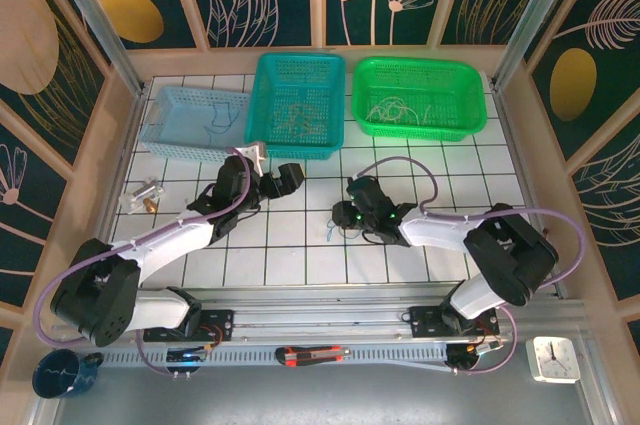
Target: Untangle the cables
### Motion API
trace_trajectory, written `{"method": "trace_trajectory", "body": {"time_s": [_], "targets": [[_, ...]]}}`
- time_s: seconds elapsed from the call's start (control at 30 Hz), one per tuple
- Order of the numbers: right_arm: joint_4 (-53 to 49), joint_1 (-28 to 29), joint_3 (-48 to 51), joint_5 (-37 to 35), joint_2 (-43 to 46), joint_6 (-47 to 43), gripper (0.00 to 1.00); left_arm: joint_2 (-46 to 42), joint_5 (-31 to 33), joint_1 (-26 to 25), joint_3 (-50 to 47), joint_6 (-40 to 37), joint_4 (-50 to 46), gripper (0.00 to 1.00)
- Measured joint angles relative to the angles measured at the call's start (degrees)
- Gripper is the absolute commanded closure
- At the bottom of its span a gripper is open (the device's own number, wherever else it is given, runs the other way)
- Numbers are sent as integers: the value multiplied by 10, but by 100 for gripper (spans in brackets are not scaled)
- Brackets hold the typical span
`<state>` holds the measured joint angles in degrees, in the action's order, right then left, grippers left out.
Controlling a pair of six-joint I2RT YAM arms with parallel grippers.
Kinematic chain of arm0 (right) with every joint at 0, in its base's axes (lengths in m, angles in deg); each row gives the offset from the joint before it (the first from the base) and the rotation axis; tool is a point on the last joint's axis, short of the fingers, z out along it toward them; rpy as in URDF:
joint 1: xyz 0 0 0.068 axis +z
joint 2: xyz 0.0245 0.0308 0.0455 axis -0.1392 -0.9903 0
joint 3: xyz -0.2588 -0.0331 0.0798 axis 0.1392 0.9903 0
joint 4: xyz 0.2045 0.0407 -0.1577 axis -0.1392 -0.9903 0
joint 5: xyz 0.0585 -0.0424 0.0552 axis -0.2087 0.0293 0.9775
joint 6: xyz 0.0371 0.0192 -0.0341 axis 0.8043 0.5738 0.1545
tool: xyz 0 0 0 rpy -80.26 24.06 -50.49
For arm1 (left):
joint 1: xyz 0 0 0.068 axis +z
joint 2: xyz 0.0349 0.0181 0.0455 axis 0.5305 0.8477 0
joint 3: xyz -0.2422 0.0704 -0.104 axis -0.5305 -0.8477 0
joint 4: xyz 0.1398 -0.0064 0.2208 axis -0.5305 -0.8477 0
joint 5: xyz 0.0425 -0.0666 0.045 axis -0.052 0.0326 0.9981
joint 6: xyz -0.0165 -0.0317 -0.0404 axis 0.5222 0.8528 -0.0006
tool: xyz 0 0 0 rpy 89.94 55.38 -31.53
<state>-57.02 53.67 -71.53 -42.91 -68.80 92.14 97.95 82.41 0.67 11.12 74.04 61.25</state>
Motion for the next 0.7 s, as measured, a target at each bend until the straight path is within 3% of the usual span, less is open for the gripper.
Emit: {"method": "trace_trajectory", "body": {"time_s": [0.57, 0.7], "targets": [[12, 1, -24, -5, -48, 0, 77, 0, -4, 0, -7, 7, 14, 1], [14, 1, -27, -5, -56, -3, 91, 0, -4, 0, -11, 7, 21, 1]]}}
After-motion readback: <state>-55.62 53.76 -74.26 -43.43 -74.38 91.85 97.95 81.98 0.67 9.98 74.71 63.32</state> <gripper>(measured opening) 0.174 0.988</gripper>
